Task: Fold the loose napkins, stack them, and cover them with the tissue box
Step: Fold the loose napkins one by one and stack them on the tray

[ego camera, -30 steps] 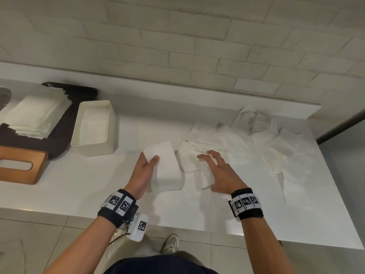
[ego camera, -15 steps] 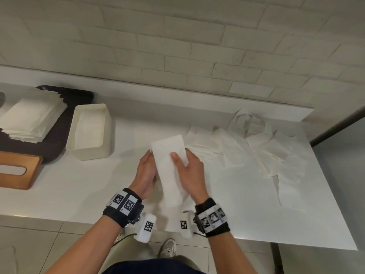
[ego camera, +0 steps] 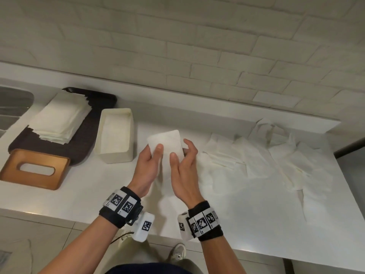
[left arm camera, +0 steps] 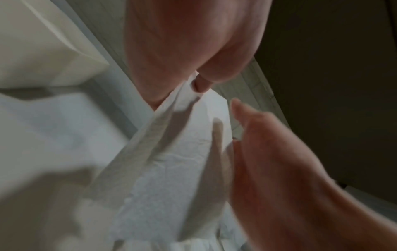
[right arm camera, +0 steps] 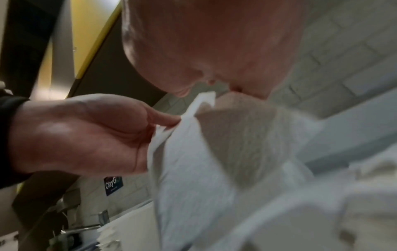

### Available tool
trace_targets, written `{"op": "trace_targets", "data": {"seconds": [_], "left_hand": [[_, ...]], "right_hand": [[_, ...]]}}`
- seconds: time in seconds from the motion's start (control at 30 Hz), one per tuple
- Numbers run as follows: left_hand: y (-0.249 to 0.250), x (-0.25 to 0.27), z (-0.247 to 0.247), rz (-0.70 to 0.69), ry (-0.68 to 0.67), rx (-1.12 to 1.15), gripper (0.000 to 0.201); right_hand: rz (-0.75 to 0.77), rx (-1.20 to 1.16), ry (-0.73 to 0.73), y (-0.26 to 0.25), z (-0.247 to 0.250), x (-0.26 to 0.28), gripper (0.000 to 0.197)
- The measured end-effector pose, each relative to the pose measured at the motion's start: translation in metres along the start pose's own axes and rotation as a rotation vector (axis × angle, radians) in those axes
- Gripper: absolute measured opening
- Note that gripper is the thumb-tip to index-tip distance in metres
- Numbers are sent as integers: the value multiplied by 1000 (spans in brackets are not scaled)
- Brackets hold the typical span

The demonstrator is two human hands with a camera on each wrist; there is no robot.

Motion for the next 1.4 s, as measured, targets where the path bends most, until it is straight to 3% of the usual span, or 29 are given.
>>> {"op": "trace_targets", "data": {"seconds": [0.07,0.17,0.27,0.37,0.5,0.57,0.63,0.73,0.87,1.0,1.1,1.2,1.27,1.3,1.37,1.4], "left_hand": [[13,-15,24,-11,27,27,28],[32,-46,71,-21,118,48,30],[55,-83,121,-55,167,31,27],[75,-124,162,-107,144,-93,25],[87,-164,209,-137,191,-334,55],[85,-178,222,-152,174,-517,54],[78,-188,221,-207,55,-735,39],[57,-192,204,-294,-185,-962,18],[33,-194,185,-350,-353,-1202,23],[20,-198,175,-426,-480,-1437,44],[14,-202,175,-442,-527,-1602,51],[26,-201,166,-505,-489,-1555,52],[24,-202,158,-504,-582,-1511,54],[17,-203,155,-449,-673,-1542,59],[-5,-203,154,-259,-842,-1685,86],[-13,-204,155,-179,-886,-1742,105]], "right_hand": [[14,-57,-79,-9,-31,1,43],[101,-64,-72,-29,-63,3,48],[57,-171,-86,-44,-98,-7,48],[51,-183,-70,-59,-135,-33,27],[-79,128,-131,-52,-196,-73,19],[-141,429,-260,-42,-224,-84,24],[-128,676,-355,-38,-241,-86,29],[-116,841,-390,-37,-250,-84,36],[-98,880,-426,-30,-250,-83,44],[-26,874,-412,-29,-247,-83,36],[-4,912,-243,-40,-233,-84,32],[109,872,-33,-58,-222,-84,30],[235,807,-126,-64,-237,-78,22],[231,793,-240,-59,-246,-73,29],[158,856,-465,-41,-261,-62,47],[152,895,-510,-34,-265,-58,48]]}}
Point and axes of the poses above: each hand's wrist, its own x-axis away from the middle knuckle, its own z-axis out of the back of the hand, y = z × x, the point moved 8 cm from there along -x, towards the middle knuckle, and after that the axes turned 1 degree about z, right-handed, at the moved point
